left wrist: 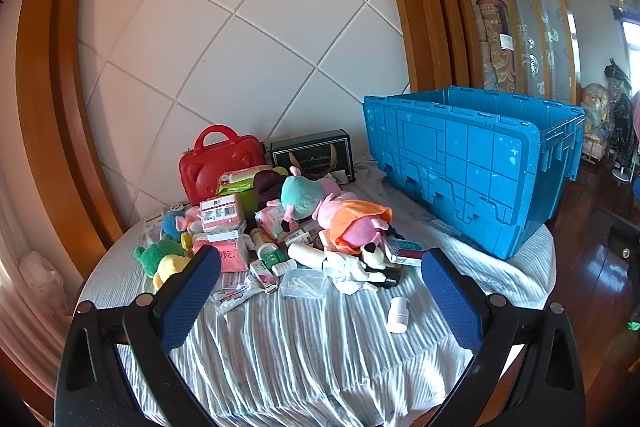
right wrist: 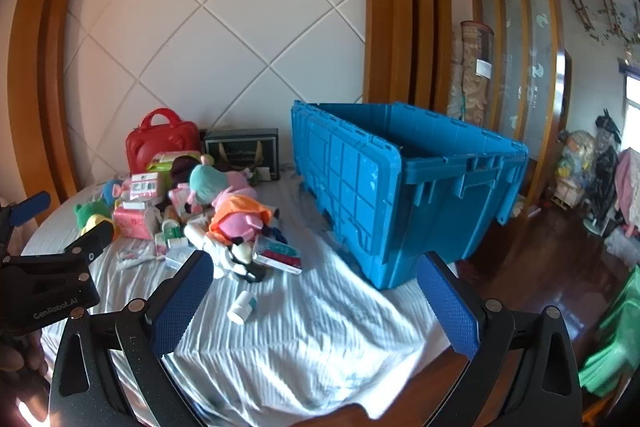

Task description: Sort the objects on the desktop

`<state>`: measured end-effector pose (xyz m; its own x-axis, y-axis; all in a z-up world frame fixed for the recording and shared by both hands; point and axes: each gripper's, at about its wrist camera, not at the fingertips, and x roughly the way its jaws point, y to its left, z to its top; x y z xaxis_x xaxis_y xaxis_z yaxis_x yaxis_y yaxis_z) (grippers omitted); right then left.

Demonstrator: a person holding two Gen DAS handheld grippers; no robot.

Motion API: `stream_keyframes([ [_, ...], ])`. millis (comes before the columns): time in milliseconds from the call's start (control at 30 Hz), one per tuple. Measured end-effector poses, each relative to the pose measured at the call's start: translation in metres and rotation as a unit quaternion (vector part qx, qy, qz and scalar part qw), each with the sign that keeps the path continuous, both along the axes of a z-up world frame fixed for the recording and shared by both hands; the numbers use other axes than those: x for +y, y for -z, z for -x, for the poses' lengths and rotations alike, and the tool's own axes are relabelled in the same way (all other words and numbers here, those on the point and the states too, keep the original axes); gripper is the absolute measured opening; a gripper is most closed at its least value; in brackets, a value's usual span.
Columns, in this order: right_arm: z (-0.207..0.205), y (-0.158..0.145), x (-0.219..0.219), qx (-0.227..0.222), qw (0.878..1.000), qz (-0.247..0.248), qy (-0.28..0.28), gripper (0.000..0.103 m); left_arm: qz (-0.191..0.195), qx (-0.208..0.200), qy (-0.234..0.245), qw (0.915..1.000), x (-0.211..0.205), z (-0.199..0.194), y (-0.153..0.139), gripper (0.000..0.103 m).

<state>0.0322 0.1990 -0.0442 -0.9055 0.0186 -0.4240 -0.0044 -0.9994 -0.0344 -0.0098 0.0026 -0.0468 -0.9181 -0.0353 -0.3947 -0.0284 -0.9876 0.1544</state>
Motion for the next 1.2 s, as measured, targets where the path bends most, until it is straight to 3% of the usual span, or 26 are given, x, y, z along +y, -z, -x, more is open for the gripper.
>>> stream_keyframes([
  [167, 0.015, 0.014, -0.006, -0.026, 0.999, 0.013, -0.014, 0.103, 0.004, -0.003, -0.010, 0.9999, -0.011, 0.009, 0.006, 0.102],
  [333, 0.034, 0.027, -0.027, -0.042, 0.999, -0.009, -0.030, 0.103, -0.006, -0.019, -0.020, 0.9996, -0.031, 0.036, 0.021, 0.102],
  [433, 0.055, 0.034, -0.041, -0.054, 0.997, -0.005, -0.051, 0.103, -0.002, -0.026, -0.020, 0.9995, -0.047, 0.056, 0.035, 0.102],
  [567, 0.092, 0.038, -0.064, -0.061, 0.998, -0.003, -0.035, 0.103, 0.009, -0.028, -0.020, 0.9994, -0.084, 0.082, 0.053, 0.102],
  [900, 0.191, 0.045, -0.151, -0.089, 0.995, -0.019, -0.040, 0.103, 0.015, -0.061, -0.019, 0.9978, -0.182, 0.177, 0.065, 0.102],
  [1200, 0.235, 0.060, -0.183, -0.106, 0.993, -0.017, -0.042, 0.103, -0.018, -0.110, 0.013, 0.9936, -0.214, 0.262, 0.100, 0.102],
])
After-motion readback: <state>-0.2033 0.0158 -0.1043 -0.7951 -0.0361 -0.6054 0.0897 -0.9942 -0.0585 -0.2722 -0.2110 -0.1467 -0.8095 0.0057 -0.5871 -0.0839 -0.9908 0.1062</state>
